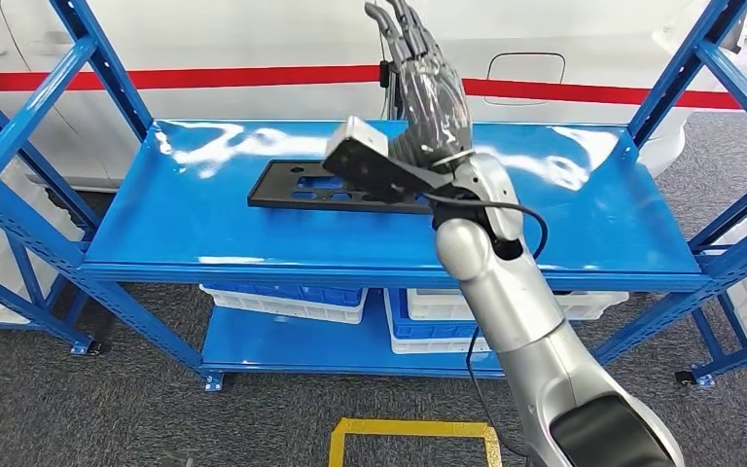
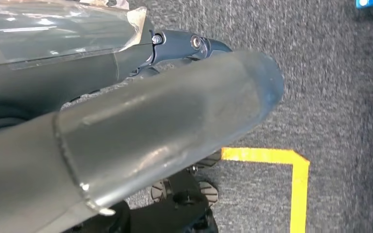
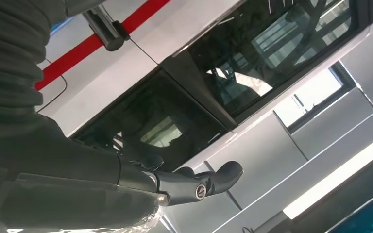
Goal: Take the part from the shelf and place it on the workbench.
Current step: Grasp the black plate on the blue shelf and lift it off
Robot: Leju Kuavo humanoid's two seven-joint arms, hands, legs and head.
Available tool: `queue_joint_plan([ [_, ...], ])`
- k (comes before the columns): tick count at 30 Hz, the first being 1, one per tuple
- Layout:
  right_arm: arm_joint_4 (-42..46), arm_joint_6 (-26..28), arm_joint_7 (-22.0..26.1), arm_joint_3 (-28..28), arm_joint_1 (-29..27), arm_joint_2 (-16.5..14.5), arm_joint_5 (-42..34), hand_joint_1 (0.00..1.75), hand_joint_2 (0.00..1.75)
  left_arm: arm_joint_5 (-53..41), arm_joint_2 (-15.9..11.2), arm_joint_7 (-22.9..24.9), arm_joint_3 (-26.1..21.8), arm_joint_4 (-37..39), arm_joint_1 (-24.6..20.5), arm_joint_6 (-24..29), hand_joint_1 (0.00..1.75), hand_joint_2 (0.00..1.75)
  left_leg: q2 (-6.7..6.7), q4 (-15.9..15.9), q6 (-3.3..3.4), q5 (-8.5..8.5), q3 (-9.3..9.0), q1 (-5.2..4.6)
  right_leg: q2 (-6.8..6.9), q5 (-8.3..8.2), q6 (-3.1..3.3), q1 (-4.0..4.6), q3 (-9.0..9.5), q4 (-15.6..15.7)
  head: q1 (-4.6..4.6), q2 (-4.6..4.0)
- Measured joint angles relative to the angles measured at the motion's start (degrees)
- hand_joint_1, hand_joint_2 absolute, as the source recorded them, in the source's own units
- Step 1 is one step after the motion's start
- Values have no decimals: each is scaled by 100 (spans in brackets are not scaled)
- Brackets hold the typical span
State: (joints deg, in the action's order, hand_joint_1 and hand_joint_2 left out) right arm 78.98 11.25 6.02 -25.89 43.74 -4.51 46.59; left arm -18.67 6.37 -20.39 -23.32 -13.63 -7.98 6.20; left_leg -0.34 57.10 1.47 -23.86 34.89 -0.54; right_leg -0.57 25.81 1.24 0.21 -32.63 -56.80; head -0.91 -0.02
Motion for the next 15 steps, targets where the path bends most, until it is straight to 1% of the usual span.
queue_joint_plan([
  [4,378,-12,133,-156,-372,221,23,0,175,-4,31,-41,-1,6,1,-57,0,0,3,0,2,-2,-1,3,-2,2,-1,3,-2,0,-1,0],
  [9,845,-19,343,-695,-993,603,335,0,175,-22,77,-74,-1,20,13,-149,0,0,-3,-1,2,-6,0,9,-1,13,-15,12,1,0,-1,0],
  [12,979,-98,300,-1128,-1249,742,588,0,175,-58,99,-68,-1,40,23,-165,0,0,1,-2,2,-11,0,13,-4,14,-14,17,0,0,-2,0],
  [15,919,-182,165,-1562,-1341,798,722,0,175,-87,119,-60,-1,46,25,-179,0,0,1,-3,-1,-13,1,16,-4,17,-13,19,-2,0,-3,0],
])
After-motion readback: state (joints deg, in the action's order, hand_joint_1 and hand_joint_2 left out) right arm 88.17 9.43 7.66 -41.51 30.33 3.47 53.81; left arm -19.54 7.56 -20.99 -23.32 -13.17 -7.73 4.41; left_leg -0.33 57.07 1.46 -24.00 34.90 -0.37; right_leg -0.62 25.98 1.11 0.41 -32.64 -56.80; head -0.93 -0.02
